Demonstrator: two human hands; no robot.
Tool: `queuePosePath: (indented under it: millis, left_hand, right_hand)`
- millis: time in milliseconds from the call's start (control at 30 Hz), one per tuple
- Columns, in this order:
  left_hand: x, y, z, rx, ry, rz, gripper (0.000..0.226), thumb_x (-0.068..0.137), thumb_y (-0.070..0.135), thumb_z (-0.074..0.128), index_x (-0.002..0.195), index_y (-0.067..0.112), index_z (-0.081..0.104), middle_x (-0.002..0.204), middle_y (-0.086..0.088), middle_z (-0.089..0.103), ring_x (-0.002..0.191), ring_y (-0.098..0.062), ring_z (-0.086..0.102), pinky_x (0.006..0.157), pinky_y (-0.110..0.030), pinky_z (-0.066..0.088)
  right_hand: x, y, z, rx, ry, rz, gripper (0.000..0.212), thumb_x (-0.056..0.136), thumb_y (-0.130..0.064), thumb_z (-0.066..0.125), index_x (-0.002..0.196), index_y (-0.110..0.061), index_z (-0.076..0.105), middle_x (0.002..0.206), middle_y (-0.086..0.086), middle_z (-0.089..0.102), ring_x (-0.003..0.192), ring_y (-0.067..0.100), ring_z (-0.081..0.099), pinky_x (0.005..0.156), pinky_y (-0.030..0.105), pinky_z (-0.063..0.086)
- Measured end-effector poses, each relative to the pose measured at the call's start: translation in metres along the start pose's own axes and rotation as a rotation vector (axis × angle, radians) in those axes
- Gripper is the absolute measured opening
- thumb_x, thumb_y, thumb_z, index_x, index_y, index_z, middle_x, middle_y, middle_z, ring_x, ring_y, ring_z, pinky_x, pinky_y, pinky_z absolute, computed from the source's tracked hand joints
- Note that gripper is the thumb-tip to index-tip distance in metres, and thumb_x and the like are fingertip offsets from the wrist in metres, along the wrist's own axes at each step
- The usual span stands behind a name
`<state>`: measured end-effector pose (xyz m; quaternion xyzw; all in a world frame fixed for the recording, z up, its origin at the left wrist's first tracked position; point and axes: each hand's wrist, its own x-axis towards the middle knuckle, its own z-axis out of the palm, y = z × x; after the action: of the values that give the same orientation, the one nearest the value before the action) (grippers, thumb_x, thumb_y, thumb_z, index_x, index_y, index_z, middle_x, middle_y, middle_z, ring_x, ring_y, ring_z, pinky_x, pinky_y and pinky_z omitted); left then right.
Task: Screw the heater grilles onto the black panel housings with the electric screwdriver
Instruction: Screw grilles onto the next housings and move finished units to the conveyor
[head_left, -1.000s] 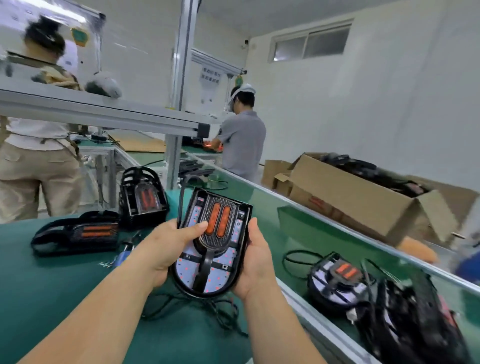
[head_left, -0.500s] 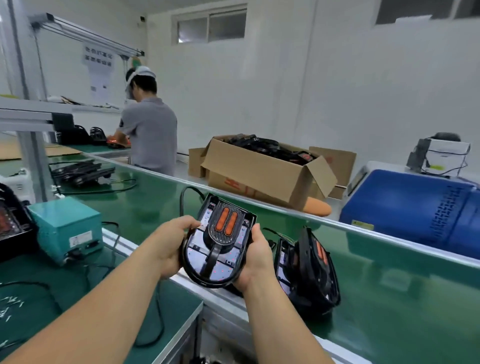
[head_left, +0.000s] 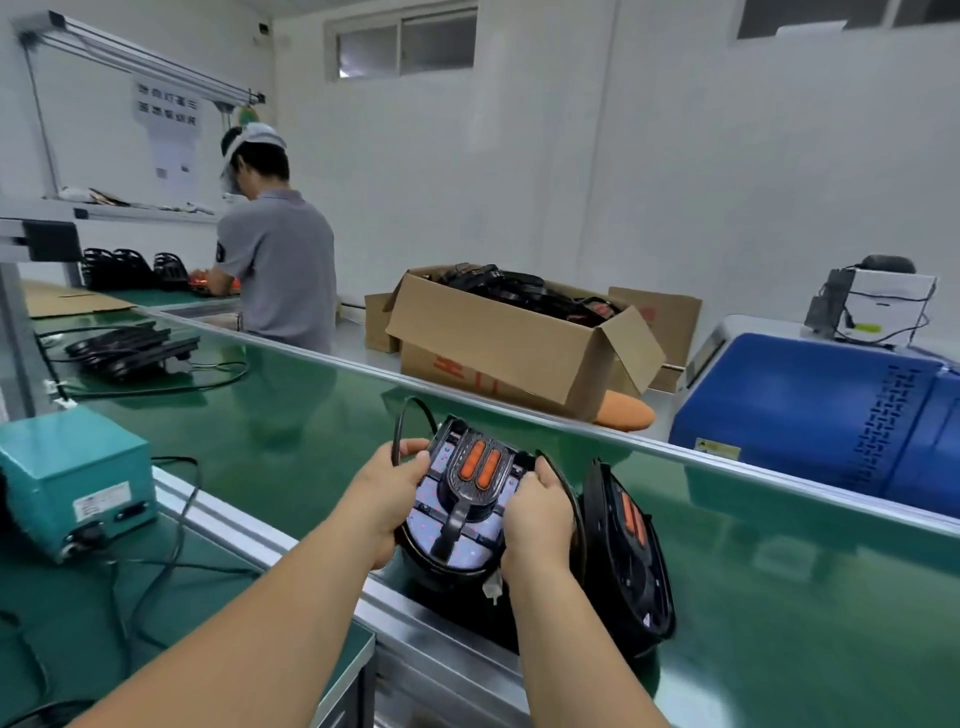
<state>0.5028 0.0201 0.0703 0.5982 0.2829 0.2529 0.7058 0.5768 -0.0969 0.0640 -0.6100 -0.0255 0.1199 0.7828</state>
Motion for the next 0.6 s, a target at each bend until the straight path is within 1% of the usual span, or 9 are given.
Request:
queuePosePath:
  millis: [100, 167, 200, 233, 300, 367, 433, 500, 600]
  left_hand:
    - [0.007, -0.010, 0.007, 0.128, 0.008, 0.004, 0.007, 0.100, 0.021, 0.057, 0.106, 0.025, 0.058, 0.118, -0.019, 0.066, 0.110, -0.038, 0.063, 0.097, -0.053, 0.051]
    - [0.012, -0.013, 0.012, 0.226, 0.017, 0.021, 0.026, 0.100, 0.027, 0.057, 0.124, 0.024, 0.051, 0.127, -0.017, 0.060, 0.117, -0.038, 0.058, 0.104, -0.053, 0.046]
    - [0.014, -0.014, 0.014, 0.287, 0.031, 0.039, 0.039, 0.100, 0.030, 0.056, 0.136, 0.023, 0.044, 0.129, -0.015, 0.058, 0.118, -0.036, 0.057, 0.105, -0.050, 0.045]
    - [0.015, -0.014, 0.017, 0.344, 0.051, 0.059, 0.051, 0.100, 0.032, 0.055, 0.145, 0.021, 0.034, 0.129, -0.013, 0.057, 0.117, -0.033, 0.056, 0.105, -0.046, 0.044]
    - [0.019, -0.016, 0.022, 0.426, 0.102, 0.075, 0.070, 0.100, 0.037, 0.053, 0.156, 0.022, 0.014, 0.134, -0.013, 0.053, 0.121, -0.033, 0.051, 0.106, -0.041, 0.040]
    - [0.022, -0.017, 0.024, 0.499, 0.209, 0.055, 0.082, 0.098, 0.045, 0.052, 0.158, 0.027, -0.001, 0.152, -0.016, 0.036, 0.134, -0.038, 0.039, 0.111, -0.046, 0.034]
    - [0.023, -0.018, 0.024, 0.490, 0.326, 0.011, 0.087, 0.095, 0.055, 0.050, 0.158, 0.030, -0.006, 0.159, -0.016, 0.023, 0.140, -0.042, 0.031, 0.112, -0.050, 0.029]
    - [0.023, -0.018, 0.023, 0.414, 0.395, -0.016, 0.091, 0.093, 0.061, 0.049, 0.157, 0.032, -0.007, 0.159, -0.017, 0.019, 0.139, -0.044, 0.031, 0.112, -0.051, 0.029]
    - [0.024, -0.017, 0.019, 0.361, 0.403, 0.013, 0.087, 0.093, 0.062, 0.046, 0.158, 0.032, -0.004, 0.160, -0.017, 0.016, 0.139, -0.043, 0.031, 0.113, -0.051, 0.029]
  right_hand:
    - [-0.002, 0.000, -0.002, -0.055, -0.053, -0.020, 0.038, 0.105, -0.008, 0.036, 0.142, -0.009, 0.047, 0.109, 0.013, 0.058, 0.073, 0.007, 0.054, 0.062, 0.017, 0.044]
    - [-0.003, 0.001, 0.002, -0.069, -0.089, 0.032, 0.042, 0.105, -0.006, 0.033, 0.145, -0.010, 0.045, 0.123, 0.016, 0.060, 0.087, 0.014, 0.057, 0.068, 0.017, 0.045]
    - [-0.003, 0.003, 0.004, -0.098, -0.068, 0.030, 0.043, 0.103, -0.005, 0.033, 0.143, -0.011, 0.049, 0.113, 0.013, 0.063, 0.084, 0.015, 0.056, 0.067, 0.020, 0.044]
    - [-0.004, 0.004, 0.005, -0.129, -0.035, 0.007, 0.041, 0.101, -0.002, 0.034, 0.136, -0.009, 0.055, 0.092, 0.008, 0.061, 0.070, 0.013, 0.052, 0.060, 0.023, 0.041]
    - [-0.002, 0.005, 0.008, -0.165, 0.010, -0.014, 0.035, 0.095, 0.003, 0.035, 0.123, 0.001, 0.055, 0.069, 0.005, 0.050, 0.053, 0.013, 0.036, 0.052, 0.024, 0.030]
    - [-0.001, 0.003, 0.010, -0.251, 0.015, -0.026, 0.033, 0.092, 0.004, 0.035, 0.119, 0.003, 0.053, 0.077, 0.016, 0.058, 0.054, 0.016, 0.035, 0.051, 0.024, 0.029]
    - [-0.002, -0.001, 0.012, -0.306, -0.021, -0.045, 0.031, 0.092, 0.005, 0.036, 0.119, 0.007, 0.050, 0.095, 0.027, 0.063, 0.059, 0.019, 0.039, 0.050, 0.022, 0.032]
    - [-0.004, -0.001, 0.017, -0.383, -0.076, -0.083, 0.031, 0.094, 0.003, 0.037, 0.121, 0.008, 0.051, 0.101, 0.026, 0.063, 0.067, 0.022, 0.043, 0.055, 0.023, 0.035]
    - [-0.005, 0.003, 0.019, -0.591, -0.074, -0.154, 0.018, 0.090, 0.000, 0.036, 0.100, 0.000, 0.051, 0.090, 0.015, 0.058, 0.073, 0.027, 0.049, 0.060, 0.030, 0.038]
